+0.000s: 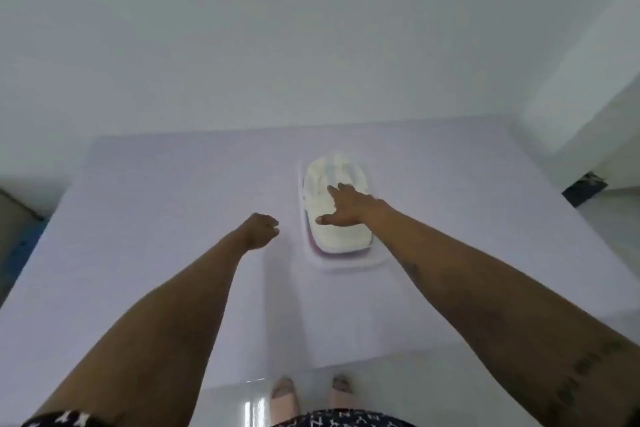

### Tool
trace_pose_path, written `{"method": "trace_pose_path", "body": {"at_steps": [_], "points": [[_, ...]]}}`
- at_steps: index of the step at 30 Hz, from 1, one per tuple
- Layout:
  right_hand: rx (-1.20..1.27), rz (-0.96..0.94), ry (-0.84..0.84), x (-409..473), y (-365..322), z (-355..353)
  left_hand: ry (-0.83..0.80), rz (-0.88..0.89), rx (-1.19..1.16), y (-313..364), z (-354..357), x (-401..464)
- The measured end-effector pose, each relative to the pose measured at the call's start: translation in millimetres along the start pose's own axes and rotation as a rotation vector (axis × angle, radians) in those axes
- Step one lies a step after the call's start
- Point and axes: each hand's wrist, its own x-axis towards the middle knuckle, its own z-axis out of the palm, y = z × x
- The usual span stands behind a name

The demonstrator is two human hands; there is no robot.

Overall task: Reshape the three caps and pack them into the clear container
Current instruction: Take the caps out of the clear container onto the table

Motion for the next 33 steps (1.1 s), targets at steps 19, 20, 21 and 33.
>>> {"method": "trace_pose_path", "body": {"at_steps": [19,20,21,33], "points": [[-0.164,0.026,0.087,-16.9,-22.4,105.2,-0.011,-0.192,-0.86,-39.0,114.7,-30.5],[-0.163,0.026,0.09,-17.5,-21.8,103.2,-0.008,-0.192,-0.865,-38.3,115.8,-30.3],[-0.15,0.025,0.089,-17.8,-21.8,99.6,-0.006,-0.199,-0.876,-36.6,116.3,-27.5],[0.307,-0.16,0.223,-42.7,19.1,11.8,0.035,-0.243,-0.968,-30.9,103.7,-2.0]]}}
